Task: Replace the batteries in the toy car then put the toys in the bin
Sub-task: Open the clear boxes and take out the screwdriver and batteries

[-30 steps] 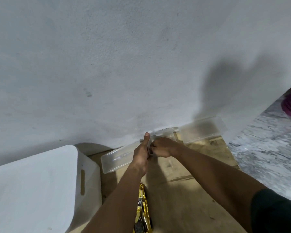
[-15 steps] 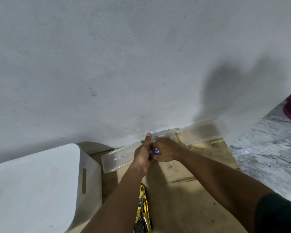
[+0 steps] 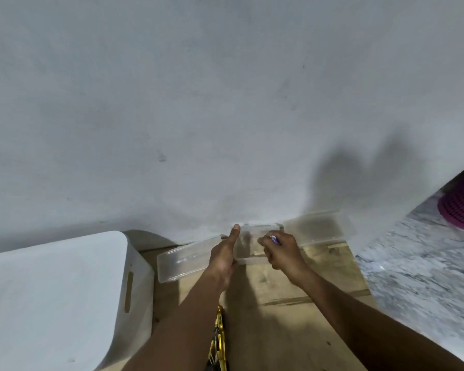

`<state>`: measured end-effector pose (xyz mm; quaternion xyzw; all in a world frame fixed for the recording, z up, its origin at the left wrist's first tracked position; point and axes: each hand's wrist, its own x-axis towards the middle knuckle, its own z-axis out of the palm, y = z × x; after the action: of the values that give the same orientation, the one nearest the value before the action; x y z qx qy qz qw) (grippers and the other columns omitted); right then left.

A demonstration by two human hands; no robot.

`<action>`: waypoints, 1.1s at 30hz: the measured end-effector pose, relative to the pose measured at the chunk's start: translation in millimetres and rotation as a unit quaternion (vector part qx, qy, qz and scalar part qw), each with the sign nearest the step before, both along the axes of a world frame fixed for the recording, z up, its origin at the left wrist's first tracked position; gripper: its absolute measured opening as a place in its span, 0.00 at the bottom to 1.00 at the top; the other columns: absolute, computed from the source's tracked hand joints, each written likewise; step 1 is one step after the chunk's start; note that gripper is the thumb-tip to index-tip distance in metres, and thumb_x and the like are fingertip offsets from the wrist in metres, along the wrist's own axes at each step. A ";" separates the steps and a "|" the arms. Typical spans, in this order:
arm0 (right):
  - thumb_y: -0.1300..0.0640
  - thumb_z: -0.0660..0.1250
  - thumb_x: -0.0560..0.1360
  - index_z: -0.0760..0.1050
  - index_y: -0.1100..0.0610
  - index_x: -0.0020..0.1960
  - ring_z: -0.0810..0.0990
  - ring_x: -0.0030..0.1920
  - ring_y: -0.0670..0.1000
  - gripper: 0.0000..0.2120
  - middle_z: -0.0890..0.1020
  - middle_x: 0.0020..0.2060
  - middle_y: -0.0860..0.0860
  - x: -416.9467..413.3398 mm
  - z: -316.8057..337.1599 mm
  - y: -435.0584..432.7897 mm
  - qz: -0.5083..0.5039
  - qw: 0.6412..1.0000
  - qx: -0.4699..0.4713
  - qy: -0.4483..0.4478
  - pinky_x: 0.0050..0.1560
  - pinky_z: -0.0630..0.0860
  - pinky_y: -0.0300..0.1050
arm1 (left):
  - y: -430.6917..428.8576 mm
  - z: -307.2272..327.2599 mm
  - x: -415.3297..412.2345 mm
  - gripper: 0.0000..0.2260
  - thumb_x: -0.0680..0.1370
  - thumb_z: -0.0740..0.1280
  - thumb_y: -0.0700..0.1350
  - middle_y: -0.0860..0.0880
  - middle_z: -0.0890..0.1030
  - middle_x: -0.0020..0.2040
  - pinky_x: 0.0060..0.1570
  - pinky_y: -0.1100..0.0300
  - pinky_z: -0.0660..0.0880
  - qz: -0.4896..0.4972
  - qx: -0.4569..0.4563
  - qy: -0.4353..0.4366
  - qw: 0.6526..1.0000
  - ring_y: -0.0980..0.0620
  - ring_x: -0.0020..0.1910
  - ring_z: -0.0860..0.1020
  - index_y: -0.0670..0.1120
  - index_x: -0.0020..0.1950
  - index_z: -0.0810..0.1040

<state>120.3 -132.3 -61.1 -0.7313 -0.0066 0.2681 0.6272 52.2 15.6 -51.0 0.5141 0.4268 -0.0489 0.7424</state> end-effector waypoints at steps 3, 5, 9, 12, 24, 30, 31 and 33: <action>0.55 0.71 0.75 0.78 0.57 0.44 0.69 0.26 0.51 0.05 0.77 0.34 0.55 2.2 14.3 -14.1 0.012 0.981 0.070 0.181 0.29 0.64 0.39 | -2.6 -5.8 0.1 0.49 0.56 0.72 0.78 0.48 0.79 0.68 0.71 0.46 0.70 0.006 0.001 0.006 1.000 0.45 0.67 0.75 0.49 0.69 0.77; 0.53 0.69 0.74 0.78 0.56 0.48 0.73 0.30 0.51 0.08 0.80 0.38 0.55 2.0 20.4 -23.0 0.051 0.964 0.107 0.238 0.30 0.67 0.40 | -3.7 -15.7 1.7 0.48 0.55 0.73 0.79 0.48 0.81 0.65 0.71 0.45 0.70 0.005 0.006 0.015 1.000 0.45 0.65 0.77 0.50 0.66 0.79; 0.54 0.68 0.74 0.73 0.53 0.42 0.73 0.34 0.50 0.06 0.78 0.40 0.52 2.9 35.0 -38.7 0.154 0.942 0.132 0.266 0.31 0.67 0.41 | -7.0 -22.4 2.5 0.40 0.58 0.73 0.75 0.49 0.84 0.58 0.67 0.47 0.74 0.023 0.010 0.040 0.999 0.46 0.59 0.81 0.50 0.61 0.82; 0.54 0.71 0.76 0.67 0.53 0.35 0.63 0.27 0.47 0.16 0.69 0.30 0.50 4.4 48.6 -45.3 0.188 0.962 0.069 0.186 0.29 0.56 0.40 | -9.9 -18.6 -0.5 0.28 0.62 0.76 0.64 0.47 0.86 0.55 0.62 0.46 0.78 0.038 0.014 0.049 0.998 0.44 0.55 0.83 0.50 0.56 0.85; 0.38 0.71 0.72 0.66 0.39 0.71 0.82 0.56 0.54 0.30 0.84 0.56 0.48 -3.1 0.9 -7.2 0.261 0.809 -0.424 -0.312 0.53 0.76 0.46 | -18.6 -18.0 -3.1 0.18 0.75 0.65 0.30 0.48 0.85 0.52 0.59 0.50 0.80 0.045 0.142 0.070 0.986 0.47 0.53 0.82 0.48 0.58 0.82; 0.44 0.66 0.75 0.69 0.43 0.70 0.83 0.53 0.57 0.24 0.84 0.57 0.47 2.1 -25.9 -6.1 0.252 0.770 -0.418 -0.411 0.50 0.79 0.48 | -16.7 -15.8 -0.8 0.20 0.75 0.65 0.29 0.47 0.85 0.54 0.58 0.52 0.80 0.044 0.169 0.067 0.982 0.47 0.50 0.81 0.47 0.61 0.81; 0.44 0.67 0.75 0.70 0.43 0.70 0.84 0.51 0.58 0.23 0.84 0.56 0.47 1.0 -31.2 -6.1 0.242 0.770 -0.408 -0.427 0.49 0.79 0.48 | -17.2 -14.8 -0.5 0.20 0.75 0.65 0.29 0.47 0.85 0.53 0.58 0.53 0.80 0.044 0.174 0.068 0.981 0.48 0.49 0.81 0.46 0.62 0.81; 0.45 0.68 0.74 0.72 0.44 0.69 0.85 0.49 0.59 0.23 0.84 0.56 0.47 0.4 -38.7 -5.4 0.226 0.771 -0.393 -0.448 0.47 0.80 0.50 | -17.8 -12.8 -1.0 0.19 0.75 0.65 0.29 0.47 0.84 0.53 0.58 0.54 0.80 0.041 0.184 0.067 0.980 0.49 0.49 0.80 0.46 0.62 0.81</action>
<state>120.7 -137.7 -99.7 -0.9284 -0.3462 0.0236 0.1326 51.2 -2.2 -63.8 0.6194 0.4978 0.0264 0.6065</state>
